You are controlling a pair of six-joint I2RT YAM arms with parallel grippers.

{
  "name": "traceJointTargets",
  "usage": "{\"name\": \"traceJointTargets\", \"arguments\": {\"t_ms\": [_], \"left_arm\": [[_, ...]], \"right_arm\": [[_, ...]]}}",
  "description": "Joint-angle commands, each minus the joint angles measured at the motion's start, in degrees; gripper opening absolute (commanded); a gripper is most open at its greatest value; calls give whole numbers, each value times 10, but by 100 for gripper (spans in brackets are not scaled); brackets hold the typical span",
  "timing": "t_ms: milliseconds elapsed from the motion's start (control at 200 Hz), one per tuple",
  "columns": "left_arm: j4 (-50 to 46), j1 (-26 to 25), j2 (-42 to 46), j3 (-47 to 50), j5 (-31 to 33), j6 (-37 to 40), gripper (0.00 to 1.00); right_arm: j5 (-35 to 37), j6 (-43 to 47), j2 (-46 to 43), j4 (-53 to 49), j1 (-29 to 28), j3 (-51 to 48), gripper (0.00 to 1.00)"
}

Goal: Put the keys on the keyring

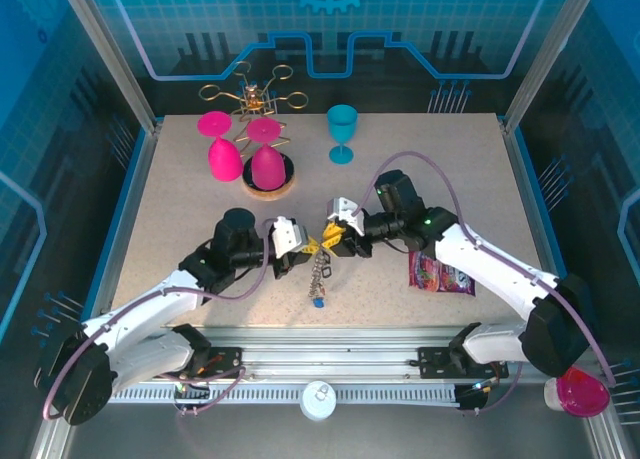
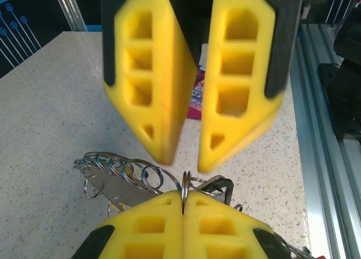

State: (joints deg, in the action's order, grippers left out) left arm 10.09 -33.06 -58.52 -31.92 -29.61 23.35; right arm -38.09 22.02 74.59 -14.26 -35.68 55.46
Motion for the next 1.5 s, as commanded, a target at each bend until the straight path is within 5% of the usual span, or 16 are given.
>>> {"name": "traceJointTargets", "arguments": {"t_ms": [0, 590, 881, 1096, 1496], "left_arm": [[68, 3, 19, 10, -7, -27, 0], [148, 9, 19, 36, -20, -73, 0], [175, 10, 11, 40, -23, -85, 0], [75, 10, 10, 9, -7, -39, 0], [-115, 8, -20, -74, -18, 80, 16]], "right_arm": [[-49, -43, -7, 84, 17, -31, 26], [-92, -63, 17, 146, 25, -58, 23], [-105, -64, 25, 150, 24, -54, 0], [-106, -34, 15, 89, 23, -15, 0], [-54, 122, 67, -171, -34, 132, 0]]}}
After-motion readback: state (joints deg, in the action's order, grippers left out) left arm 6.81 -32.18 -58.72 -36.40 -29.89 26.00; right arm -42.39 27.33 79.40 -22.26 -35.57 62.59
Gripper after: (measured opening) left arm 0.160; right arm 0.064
